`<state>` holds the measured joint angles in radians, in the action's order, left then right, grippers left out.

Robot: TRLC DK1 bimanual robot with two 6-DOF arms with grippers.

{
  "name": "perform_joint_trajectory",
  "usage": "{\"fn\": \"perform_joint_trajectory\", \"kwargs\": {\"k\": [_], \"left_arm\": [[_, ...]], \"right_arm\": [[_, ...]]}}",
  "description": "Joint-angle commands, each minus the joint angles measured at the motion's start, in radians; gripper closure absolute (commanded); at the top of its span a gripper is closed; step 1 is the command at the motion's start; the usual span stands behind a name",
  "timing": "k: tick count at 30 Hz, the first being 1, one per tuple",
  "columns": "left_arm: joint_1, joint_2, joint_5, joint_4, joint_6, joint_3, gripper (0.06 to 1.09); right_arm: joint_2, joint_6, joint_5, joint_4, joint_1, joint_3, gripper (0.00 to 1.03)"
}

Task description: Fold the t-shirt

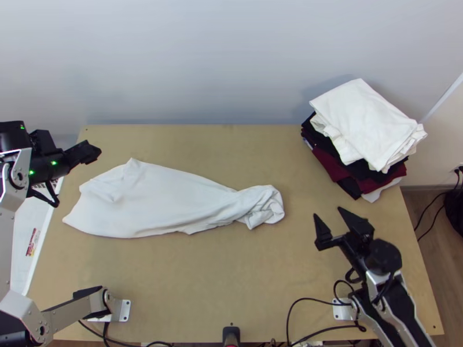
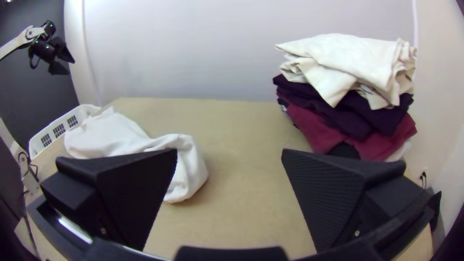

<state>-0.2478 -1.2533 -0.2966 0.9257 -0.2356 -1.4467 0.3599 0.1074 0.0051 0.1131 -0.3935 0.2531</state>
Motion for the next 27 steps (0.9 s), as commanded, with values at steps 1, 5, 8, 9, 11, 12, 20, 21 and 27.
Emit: {"fn": "perform_joint_trajectory", "kwargs": {"k": [1, 5, 8, 9, 11, 12, 20, 21, 27], "left_arm": [[0.001, 0.023, -0.012, -0.014, -0.019, 0.023, 0.10], [0.002, 0.026, -0.013, -0.018, -0.025, 0.034, 0.10], [0.001, 0.032, -0.015, -0.022, -0.025, 0.046, 0.10], [0.001, 0.035, -0.015, -0.028, -0.025, 0.054, 0.10], [-0.001, 0.046, -0.015, -0.037, -0.025, 0.068, 0.10], [-0.002, 0.049, -0.015, -0.039, -0.025, 0.074, 0.10], [-0.033, 0.066, -0.024, -0.045, -0.019, 0.103, 0.10], [-0.038, 0.068, -0.024, -0.045, -0.016, 0.105, 0.10], [-0.068, 0.072, -0.030, -0.045, -0.002, 0.112, 0.10]], "right_arm": [[0.114, -0.066, -0.011, -0.013, -0.074, 0.077, 0.05], [0.264, -0.117, -0.016, -0.003, -0.176, 0.143, 0.05], [0.375, -0.141, -0.016, 0.003, -0.252, 0.178, 0.05], [0.402, -0.147, -0.016, -0.009, -0.274, 0.181, 0.05], [0.464, -0.166, -0.016, -0.047, -0.303, 0.183, 0.05], [0.501, -0.173, -0.016, -0.070, -0.317, 0.184, 0.05], [0.748, -0.178, -0.016, -0.291, -0.312, 0.213, 0.41], [0.766, -0.178, -0.016, -0.316, -0.306, 0.215, 0.43], [0.883, -0.186, -0.016, -0.382, -0.291, 0.245, 0.47]]}}
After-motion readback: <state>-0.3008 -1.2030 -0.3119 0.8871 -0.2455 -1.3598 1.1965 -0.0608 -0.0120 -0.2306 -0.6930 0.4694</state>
